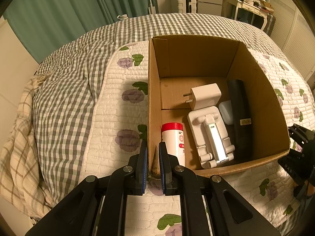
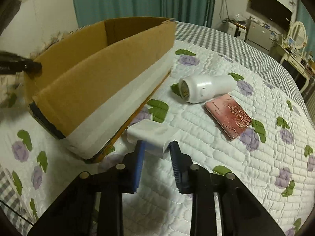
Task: Organize rigid objects
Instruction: 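Grasp the white square block with the right gripper, then carry the white block into the box and release it on the stand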
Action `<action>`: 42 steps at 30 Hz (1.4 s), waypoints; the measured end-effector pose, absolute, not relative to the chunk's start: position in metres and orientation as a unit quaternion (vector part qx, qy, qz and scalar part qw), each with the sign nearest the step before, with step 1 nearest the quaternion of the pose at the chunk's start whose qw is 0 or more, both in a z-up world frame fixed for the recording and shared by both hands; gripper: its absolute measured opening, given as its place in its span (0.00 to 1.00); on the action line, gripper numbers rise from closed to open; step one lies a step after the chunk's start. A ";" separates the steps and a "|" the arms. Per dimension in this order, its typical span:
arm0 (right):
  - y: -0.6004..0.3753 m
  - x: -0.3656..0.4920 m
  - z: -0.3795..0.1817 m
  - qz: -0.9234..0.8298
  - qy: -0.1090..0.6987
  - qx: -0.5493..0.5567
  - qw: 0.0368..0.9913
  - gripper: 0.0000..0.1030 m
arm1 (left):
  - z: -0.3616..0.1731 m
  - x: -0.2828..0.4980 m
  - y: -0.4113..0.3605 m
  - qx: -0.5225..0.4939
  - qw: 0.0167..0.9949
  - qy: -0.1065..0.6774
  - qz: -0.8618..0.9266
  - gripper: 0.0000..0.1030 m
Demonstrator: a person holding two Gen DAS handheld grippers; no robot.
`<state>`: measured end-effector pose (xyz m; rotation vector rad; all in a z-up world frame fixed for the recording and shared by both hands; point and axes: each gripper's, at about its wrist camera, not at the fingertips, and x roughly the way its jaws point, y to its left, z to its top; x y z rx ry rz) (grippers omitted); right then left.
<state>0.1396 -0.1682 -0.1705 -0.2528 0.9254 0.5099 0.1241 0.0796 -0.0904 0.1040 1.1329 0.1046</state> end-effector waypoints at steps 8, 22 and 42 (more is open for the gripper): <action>-0.163 0.149 -0.182 0.248 0.465 -0.122 0.841 0.44 | -0.090 0.125 0.080 0.048 0.841 0.537 0.051 0.09; -0.149 0.168 -0.199 0.257 0.474 -0.130 0.832 0.62 | -0.090 0.126 0.081 0.047 0.841 0.536 0.050 0.09; -0.163 0.153 -0.066 0.220 0.335 -0.119 0.909 0.57 | -0.089 0.127 0.082 0.049 0.840 0.539 0.045 0.09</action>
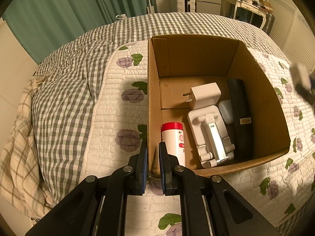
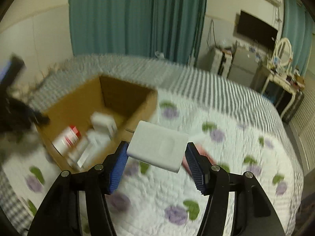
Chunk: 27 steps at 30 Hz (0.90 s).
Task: Organize rigid objects
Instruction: 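Carry the white block into the box and release it on the stand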
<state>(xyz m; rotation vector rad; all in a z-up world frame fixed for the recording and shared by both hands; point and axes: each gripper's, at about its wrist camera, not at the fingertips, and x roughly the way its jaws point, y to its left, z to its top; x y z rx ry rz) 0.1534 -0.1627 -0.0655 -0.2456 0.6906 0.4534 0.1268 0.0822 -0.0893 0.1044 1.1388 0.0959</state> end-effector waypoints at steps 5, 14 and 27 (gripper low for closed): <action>-0.128 0.153 -0.036 0.260 0.310 -0.127 0.905 0.57 | -0.090 0.127 0.082 0.047 0.840 0.538 0.044 0.09; -0.067 0.152 -0.071 0.307 0.334 -0.154 0.878 0.57 | -0.091 0.128 0.082 0.046 0.841 0.538 0.041 0.09; -0.082 0.154 -0.080 0.329 0.329 -0.106 0.879 0.88 | -0.091 0.130 0.082 0.043 0.838 0.543 0.046 0.09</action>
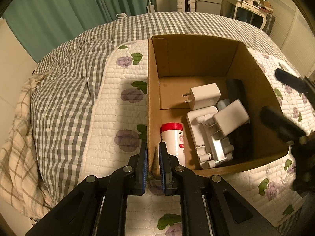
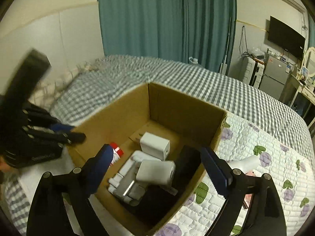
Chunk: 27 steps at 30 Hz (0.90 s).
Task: Organize rigid objects
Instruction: 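Carry the white block into the box and release it on the stand, then grasp the pink rose-patterned notebook by its edge with the right gripper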
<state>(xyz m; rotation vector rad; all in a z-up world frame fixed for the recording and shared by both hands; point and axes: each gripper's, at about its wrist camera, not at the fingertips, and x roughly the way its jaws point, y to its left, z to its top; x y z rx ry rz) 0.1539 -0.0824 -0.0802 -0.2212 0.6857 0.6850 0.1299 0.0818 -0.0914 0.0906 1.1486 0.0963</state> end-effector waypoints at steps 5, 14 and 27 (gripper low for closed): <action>-0.103 0.155 -0.058 0.313 0.314 -0.105 0.890 0.89 | -0.092 0.129 0.083 0.041 0.838 0.542 0.048 0.09; -0.150 0.167 -0.042 0.241 0.310 -0.159 0.906 0.89 | -0.091 0.129 0.085 0.036 0.839 0.541 0.049 0.09; -0.210 0.213 -0.122 0.165 0.389 -0.127 0.897 0.89 | -0.091 0.130 0.084 0.031 0.839 0.540 0.052 0.09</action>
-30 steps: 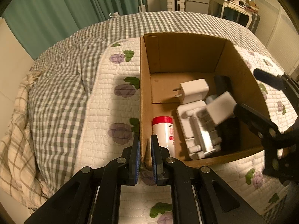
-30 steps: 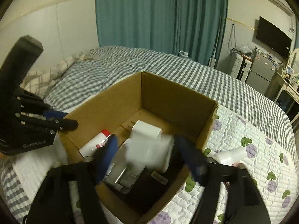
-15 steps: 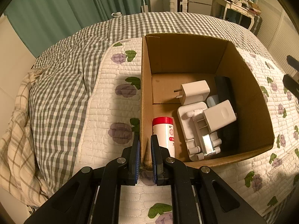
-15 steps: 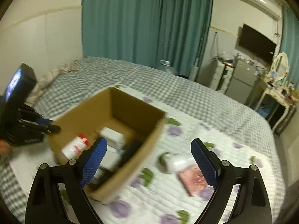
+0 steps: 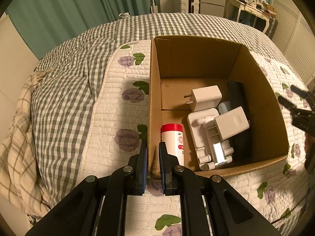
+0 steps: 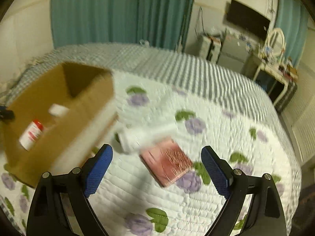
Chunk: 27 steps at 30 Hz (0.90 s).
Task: Organize rigid objects
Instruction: 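Grasp the pink rose-patterned notebook by its edge with the right gripper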
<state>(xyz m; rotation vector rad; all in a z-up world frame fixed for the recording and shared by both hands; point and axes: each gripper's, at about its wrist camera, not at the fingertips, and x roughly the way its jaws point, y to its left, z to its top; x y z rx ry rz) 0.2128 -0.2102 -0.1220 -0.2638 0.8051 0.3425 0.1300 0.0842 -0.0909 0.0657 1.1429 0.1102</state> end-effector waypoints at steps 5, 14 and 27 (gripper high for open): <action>-0.216 0.227 -0.153 0.157 0.421 -0.128 0.884 0.89 | -0.091 0.129 0.084 0.030 0.840 0.540 0.051 0.09; -0.216 0.247 -0.182 0.152 0.443 -0.120 0.875 0.89 | -0.091 0.129 0.083 0.029 0.840 0.540 0.052 0.09; -0.204 0.259 -0.196 0.163 0.434 -0.147 0.874 0.89 | -0.091 0.129 0.082 0.032 0.840 0.540 0.054 0.09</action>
